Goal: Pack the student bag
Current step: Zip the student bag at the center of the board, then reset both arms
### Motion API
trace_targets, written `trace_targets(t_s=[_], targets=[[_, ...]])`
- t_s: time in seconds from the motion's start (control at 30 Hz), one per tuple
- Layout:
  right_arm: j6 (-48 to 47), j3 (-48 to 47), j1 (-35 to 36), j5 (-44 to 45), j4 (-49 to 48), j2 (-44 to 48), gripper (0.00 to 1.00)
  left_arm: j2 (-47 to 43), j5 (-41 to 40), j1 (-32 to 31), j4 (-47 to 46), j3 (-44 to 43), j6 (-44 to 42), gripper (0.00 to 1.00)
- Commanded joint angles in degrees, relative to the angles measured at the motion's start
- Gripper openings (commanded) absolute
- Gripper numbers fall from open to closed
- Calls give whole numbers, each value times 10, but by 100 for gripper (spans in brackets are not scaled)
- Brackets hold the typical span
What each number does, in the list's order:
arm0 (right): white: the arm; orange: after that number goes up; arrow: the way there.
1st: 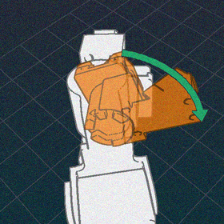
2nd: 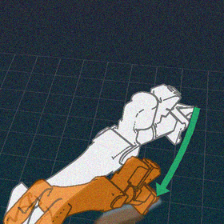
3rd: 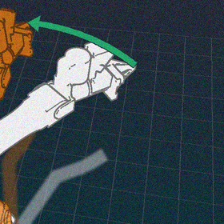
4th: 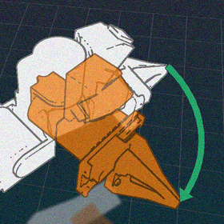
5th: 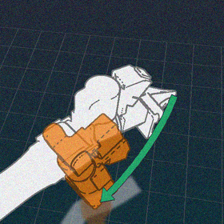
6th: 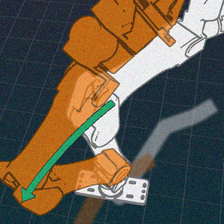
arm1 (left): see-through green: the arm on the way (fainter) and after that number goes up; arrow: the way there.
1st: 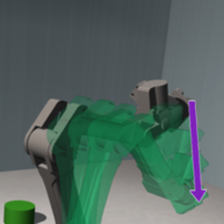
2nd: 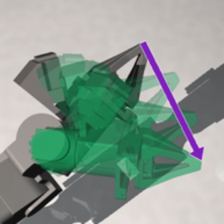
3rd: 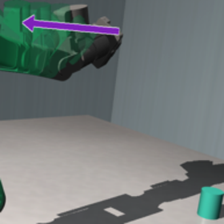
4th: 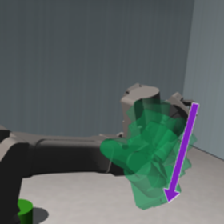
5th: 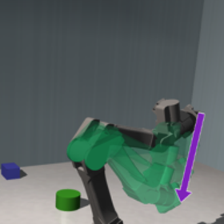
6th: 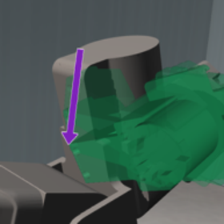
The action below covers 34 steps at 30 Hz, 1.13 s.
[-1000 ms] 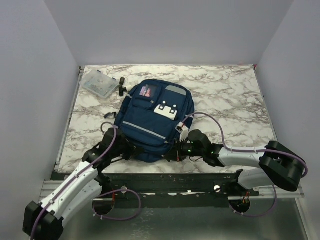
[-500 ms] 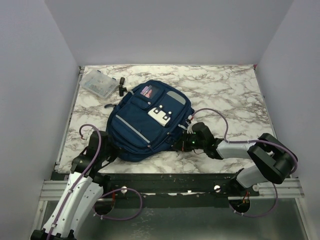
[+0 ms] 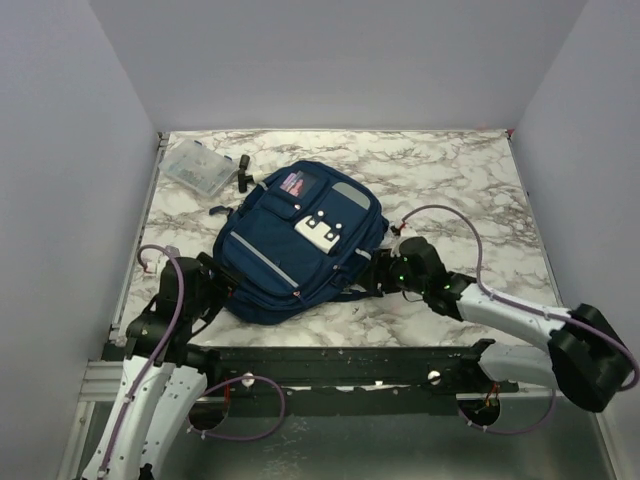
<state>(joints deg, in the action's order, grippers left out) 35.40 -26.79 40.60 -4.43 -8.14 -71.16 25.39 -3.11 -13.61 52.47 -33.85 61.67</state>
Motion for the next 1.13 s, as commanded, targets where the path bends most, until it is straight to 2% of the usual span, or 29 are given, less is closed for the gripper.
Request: trace_targets(t_s=[0.0,0.13,0.27,0.4,0.6,0.77,1.1], targets=[[-49,-51,-3,74,175,118,68,-1,10,4,19,-76,-46,83],[-82,-118,-3,143,284,232,83,-2,16,5,15,-155,-128,83],[-119,-205,-3,231,353,320,99,-10,20,5,-12,-239,-224,85],[-151,-292,-3,303,384,371,100,-26,20,5,-40,-294,-288,88],[-189,-375,-3,396,409,406,100,-48,18,5,-75,-333,-332,92],[-215,-395,-3,398,406,439,100,-69,21,5,-97,-350,-349,95],[-201,-401,-3,411,385,466,100,-96,17,5,-119,-343,-363,97]])
